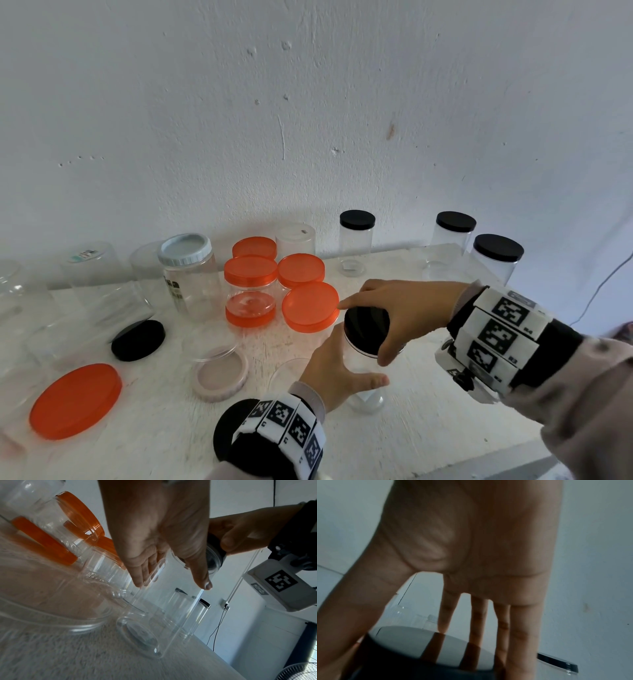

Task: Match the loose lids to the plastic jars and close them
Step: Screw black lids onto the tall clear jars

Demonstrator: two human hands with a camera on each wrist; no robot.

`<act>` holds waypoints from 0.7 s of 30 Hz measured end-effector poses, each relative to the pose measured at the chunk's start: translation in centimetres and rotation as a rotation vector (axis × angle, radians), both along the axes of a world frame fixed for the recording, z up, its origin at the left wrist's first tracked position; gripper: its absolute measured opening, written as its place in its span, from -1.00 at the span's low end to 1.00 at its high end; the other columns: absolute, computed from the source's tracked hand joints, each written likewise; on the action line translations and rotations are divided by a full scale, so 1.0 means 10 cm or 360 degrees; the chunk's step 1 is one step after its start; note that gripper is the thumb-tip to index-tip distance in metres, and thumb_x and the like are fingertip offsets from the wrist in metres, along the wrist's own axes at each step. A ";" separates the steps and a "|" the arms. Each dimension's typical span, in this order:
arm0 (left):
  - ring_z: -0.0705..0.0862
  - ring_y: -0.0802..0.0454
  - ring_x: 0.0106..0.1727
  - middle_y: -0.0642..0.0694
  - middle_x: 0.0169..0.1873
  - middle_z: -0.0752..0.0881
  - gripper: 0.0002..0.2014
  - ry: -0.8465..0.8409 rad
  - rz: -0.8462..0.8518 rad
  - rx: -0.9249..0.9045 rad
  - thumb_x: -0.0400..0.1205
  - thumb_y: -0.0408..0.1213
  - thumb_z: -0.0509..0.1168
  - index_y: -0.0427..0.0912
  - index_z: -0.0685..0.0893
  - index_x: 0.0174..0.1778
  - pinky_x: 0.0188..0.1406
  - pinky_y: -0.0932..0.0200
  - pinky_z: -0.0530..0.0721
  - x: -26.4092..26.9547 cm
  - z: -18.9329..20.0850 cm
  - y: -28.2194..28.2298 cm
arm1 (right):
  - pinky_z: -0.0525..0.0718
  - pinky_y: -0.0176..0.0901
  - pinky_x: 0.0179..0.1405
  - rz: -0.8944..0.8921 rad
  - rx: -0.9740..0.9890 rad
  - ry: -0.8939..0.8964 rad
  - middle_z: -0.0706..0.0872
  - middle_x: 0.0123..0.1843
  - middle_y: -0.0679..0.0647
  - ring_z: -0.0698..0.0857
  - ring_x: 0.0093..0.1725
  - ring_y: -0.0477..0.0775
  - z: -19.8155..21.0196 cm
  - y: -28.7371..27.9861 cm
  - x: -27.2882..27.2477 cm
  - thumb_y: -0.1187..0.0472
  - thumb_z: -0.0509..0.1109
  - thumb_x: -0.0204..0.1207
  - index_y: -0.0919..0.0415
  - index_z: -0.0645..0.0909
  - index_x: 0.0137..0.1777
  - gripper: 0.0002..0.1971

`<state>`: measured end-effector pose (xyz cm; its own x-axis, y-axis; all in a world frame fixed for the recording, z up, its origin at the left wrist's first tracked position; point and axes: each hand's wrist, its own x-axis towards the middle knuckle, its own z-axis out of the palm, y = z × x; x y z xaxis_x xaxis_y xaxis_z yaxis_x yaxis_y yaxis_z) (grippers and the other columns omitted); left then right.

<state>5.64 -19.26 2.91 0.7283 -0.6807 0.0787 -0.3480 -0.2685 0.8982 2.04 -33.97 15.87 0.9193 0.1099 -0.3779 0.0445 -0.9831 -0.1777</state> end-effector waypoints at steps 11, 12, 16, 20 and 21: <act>0.48 0.20 0.36 0.19 0.36 0.52 -0.15 -0.0009 -0.0018 0.0007 0.32 0.05 0.58 0.21 0.23 0.45 0.36 0.24 0.44 -0.02 0.01 0.00 | 0.51 -0.26 0.04 0.0055 -0.0064 -0.0190 0.46 0.13 -0.21 0.45 0.16 -0.11 -0.06 -0.02 0.03 -0.32 0.55 0.21 -0.33 0.37 0.47 -0.21; 0.49 0.21 0.36 0.19 0.34 0.53 -0.15 -0.0004 -0.0014 -0.0007 0.32 0.04 0.59 0.22 0.24 0.44 0.34 0.25 0.44 -0.02 0.00 0.00 | 0.49 -0.29 -0.05 0.0013 -0.0077 -0.0239 0.46 0.08 -0.21 0.49 0.13 -0.10 -0.08 -0.01 0.02 -0.38 0.51 0.20 -0.31 0.40 0.44 -0.23; 0.50 0.22 0.36 0.22 0.33 0.56 -0.16 0.0021 -0.0014 -0.0035 0.30 0.03 0.60 0.26 0.27 0.42 0.31 0.26 0.45 -0.01 -0.01 -0.01 | 0.50 -0.27 -0.17 -0.0145 -0.0139 -0.0378 0.50 0.01 -0.12 0.55 0.00 -0.03 -0.16 0.06 -0.01 -0.52 0.38 0.20 -0.15 0.48 0.31 -0.26; 0.48 0.26 0.33 0.24 0.31 0.54 -0.21 0.0031 -0.0025 -0.0047 0.31 0.02 0.60 0.37 0.22 0.31 0.24 0.36 0.41 -0.01 -0.02 0.00 | 0.58 -0.18 0.05 -0.0111 -0.0096 -0.0082 0.44 0.15 -0.13 0.51 0.14 -0.02 -0.04 0.05 0.00 -0.36 0.50 0.24 -0.26 0.29 0.50 -0.17; 0.48 0.27 0.32 0.26 0.29 0.53 -0.22 0.0037 -0.0025 -0.0052 0.31 0.02 0.60 0.39 0.21 0.28 0.21 0.39 0.39 0.00 -0.02 0.00 | 0.59 -0.13 0.15 -0.0066 -0.0073 0.0004 0.41 0.20 -0.14 0.49 0.20 -0.02 0.00 0.04 0.00 -0.26 0.55 0.26 -0.32 0.21 0.54 -0.15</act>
